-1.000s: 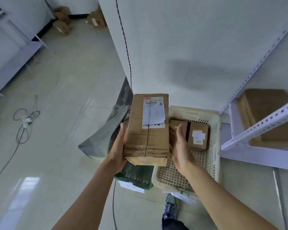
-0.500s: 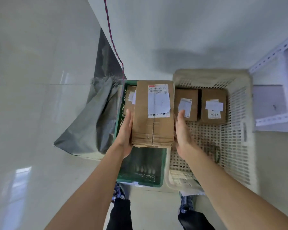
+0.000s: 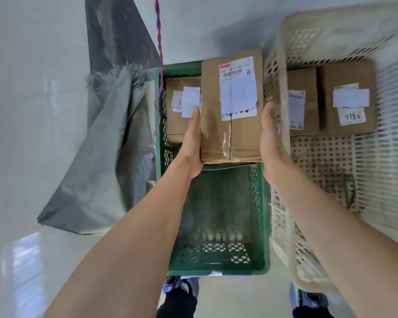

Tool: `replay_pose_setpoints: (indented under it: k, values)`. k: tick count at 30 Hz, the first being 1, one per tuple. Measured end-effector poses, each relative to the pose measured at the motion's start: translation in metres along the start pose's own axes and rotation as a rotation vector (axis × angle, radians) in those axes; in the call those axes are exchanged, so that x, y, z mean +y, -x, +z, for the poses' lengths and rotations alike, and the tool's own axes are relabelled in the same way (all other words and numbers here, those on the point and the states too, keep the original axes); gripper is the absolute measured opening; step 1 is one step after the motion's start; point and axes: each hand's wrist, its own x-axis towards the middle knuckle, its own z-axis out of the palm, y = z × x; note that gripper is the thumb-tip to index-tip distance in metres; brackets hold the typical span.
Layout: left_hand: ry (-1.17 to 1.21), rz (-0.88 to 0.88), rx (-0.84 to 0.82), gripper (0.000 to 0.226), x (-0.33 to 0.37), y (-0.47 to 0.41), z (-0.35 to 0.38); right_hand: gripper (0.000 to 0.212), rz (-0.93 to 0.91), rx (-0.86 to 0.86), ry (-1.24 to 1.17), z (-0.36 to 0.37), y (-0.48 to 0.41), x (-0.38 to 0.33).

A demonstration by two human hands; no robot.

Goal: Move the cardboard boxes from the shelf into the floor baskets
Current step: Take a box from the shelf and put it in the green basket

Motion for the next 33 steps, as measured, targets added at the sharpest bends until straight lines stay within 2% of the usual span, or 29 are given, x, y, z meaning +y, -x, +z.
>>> replay_pose_setpoints:
  k: [7, 11, 16, 20, 22, 24, 28, 30, 33]
  values:
    - [0.061, 0.040, 0.008, 0.082, -0.006, -0.018, -0.012, 0.085, -0.037, -0.042, 0.101, 0.016, -0.022, 0.005]
    - [0.033, 0.026, -0.072, 0.080, -0.009, -0.024, -0.004, 0.078, 0.036, -0.030, 0.043, 0.007, -0.036, 0.014]
    - [-0.062, 0.021, -0.011, 0.076, -0.011, -0.040, 0.013, 0.080, 0.058, -0.011, 0.074, 0.000, -0.063, 0.017]
    - [-0.114, 0.003, 0.065, 0.084, -0.006, -0.060, 0.018, 0.080, 0.028, 0.045, 0.157, 0.006, -0.088, 0.019]
    - [-0.137, 0.008, 0.060, 0.085, -0.006, -0.067, 0.015, 0.083, -0.024, 0.086, 0.201, 0.010, -0.088, 0.025]
    - [-0.148, 0.032, 0.034, 0.083, -0.005, -0.066, 0.013, 0.083, -0.163, 0.145, 0.229, 0.010, -0.078, 0.037]
    - [-0.288, 0.243, 0.108, 0.092, -0.006, -0.050, 0.020, 0.073, -0.408, 0.091, 0.406, 0.006, -0.054, 0.062]
    - [-0.411, 0.353, 0.117, 0.094, -0.015, -0.041, 0.028, 0.075, -0.433, 0.023, 0.497, 0.006, -0.053, 0.067]
    - [-0.547, 0.329, 0.100, 0.104, -0.028, -0.042, 0.036, 0.087, -0.388, -0.010, 0.544, 0.009, -0.064, 0.062]
